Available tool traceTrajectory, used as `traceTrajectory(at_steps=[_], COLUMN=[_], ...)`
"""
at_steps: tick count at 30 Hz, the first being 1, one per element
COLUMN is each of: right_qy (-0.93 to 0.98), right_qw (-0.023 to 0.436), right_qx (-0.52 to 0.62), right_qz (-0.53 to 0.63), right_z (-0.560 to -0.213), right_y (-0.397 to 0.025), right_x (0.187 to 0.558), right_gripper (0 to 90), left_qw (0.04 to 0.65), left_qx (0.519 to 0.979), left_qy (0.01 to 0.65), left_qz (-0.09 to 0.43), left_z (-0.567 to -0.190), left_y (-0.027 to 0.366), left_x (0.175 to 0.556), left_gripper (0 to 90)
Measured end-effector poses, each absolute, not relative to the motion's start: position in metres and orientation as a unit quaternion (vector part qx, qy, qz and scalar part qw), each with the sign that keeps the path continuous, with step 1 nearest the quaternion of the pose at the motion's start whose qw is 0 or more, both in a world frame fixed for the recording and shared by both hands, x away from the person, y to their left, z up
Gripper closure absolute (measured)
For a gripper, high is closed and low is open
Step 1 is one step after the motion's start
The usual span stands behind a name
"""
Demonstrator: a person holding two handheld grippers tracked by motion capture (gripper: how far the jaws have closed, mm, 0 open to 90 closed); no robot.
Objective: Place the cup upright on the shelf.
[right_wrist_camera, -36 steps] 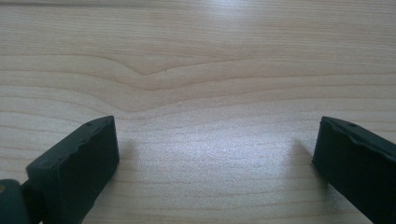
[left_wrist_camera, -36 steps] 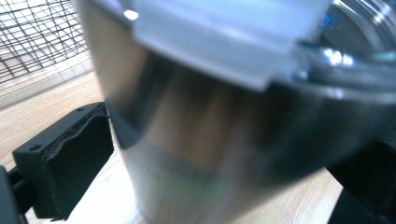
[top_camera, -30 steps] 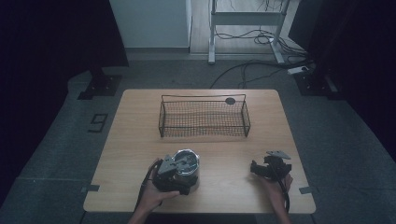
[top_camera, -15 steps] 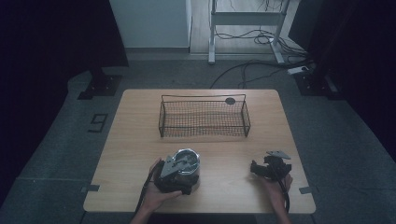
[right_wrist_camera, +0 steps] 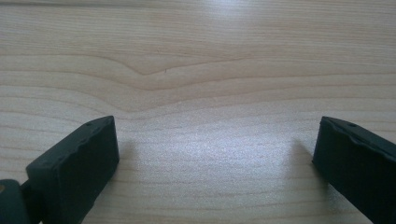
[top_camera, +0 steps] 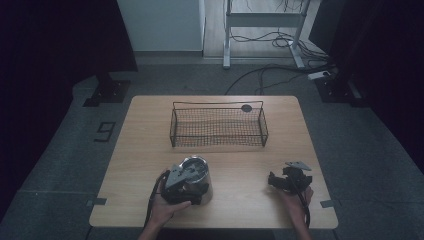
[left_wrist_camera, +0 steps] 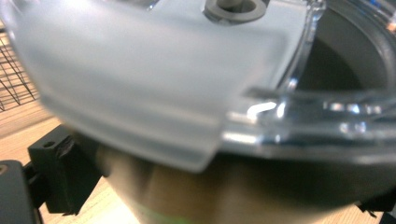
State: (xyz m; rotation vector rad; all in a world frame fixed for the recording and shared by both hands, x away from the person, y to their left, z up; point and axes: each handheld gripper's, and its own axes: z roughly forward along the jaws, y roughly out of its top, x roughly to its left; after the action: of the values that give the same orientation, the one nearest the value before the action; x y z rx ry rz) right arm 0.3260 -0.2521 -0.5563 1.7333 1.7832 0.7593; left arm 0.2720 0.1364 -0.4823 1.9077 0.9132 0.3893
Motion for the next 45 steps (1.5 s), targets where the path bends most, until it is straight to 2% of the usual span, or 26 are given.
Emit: traceTrajectory(at_steps=[14,21,45], right_qy=[0.661,0.663,0.663], right_qw=[0.268,0.269,0.269], right_qx=[0.641,0.639,0.639], right_qz=[0.283,0.283,0.283], right_z=[-0.556,-0.556,-0.556], right_y=[-0.252,-0.252,-0.252], right_x=[0.326,0.326,0.325], right_gripper=[0.8,1.4,1.7], left_qw=[0.485,0.485,0.493], left_qx=[0.763,0.752,0.741], left_qy=[0.387,0.41,0.421], left_qz=[0.181,0.178,0.177], left_z=[-0.468,-0.462,-0.436], left_y=[0.149,0.155,0.157], left_x=[0.267,0.278,0.302], left_gripper=[3.7,3.8,3.8])
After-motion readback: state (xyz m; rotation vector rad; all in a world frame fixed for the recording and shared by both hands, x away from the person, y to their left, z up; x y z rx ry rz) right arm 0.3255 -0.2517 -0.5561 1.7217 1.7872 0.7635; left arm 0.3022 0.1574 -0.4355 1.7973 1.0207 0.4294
